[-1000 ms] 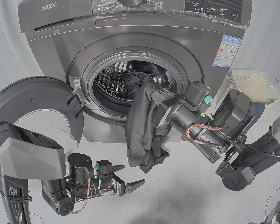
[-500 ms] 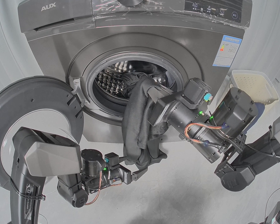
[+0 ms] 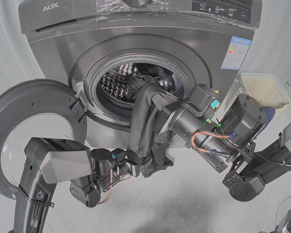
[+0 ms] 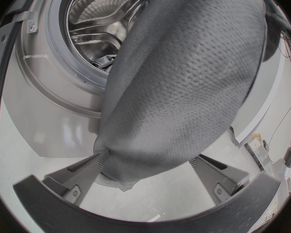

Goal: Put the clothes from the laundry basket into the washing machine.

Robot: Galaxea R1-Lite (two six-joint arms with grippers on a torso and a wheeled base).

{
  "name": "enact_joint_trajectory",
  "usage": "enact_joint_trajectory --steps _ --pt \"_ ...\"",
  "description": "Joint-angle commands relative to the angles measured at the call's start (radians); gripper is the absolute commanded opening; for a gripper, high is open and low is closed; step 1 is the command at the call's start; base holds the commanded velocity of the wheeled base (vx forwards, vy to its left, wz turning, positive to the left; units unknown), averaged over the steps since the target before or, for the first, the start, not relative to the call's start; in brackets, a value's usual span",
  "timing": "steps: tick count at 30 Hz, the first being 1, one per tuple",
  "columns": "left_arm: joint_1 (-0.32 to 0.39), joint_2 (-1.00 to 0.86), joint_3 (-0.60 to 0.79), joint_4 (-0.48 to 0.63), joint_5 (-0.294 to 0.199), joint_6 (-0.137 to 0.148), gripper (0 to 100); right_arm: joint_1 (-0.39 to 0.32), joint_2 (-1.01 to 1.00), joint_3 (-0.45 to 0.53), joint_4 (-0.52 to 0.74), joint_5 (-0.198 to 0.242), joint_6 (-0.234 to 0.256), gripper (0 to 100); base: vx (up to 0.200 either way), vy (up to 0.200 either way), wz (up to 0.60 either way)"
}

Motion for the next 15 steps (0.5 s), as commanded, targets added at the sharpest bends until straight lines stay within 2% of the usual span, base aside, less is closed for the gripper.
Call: enact_joint_trajectory --steps 1,4,15 --pt "0.002 0.011 -0.014 -0.003 0.012 -0.001 0 0.0 -0.003 0.013 -0.002 -0.001 0.002 0 0.0 0.0 0.0" --pt "0.007 -0.006 0.001 -0.003 0.012 -0.001 0 -0.005 -0.003 0.027 -0.013 -0.001 0.005 0 0.0 0.0 0.0" --pt "0.013 -0.393 0.29 -0.001 0.001 0.0 0 -0.045 -0.067 0.122 -0.002 0.0 0.005 0 0.0 0.0 0.0"
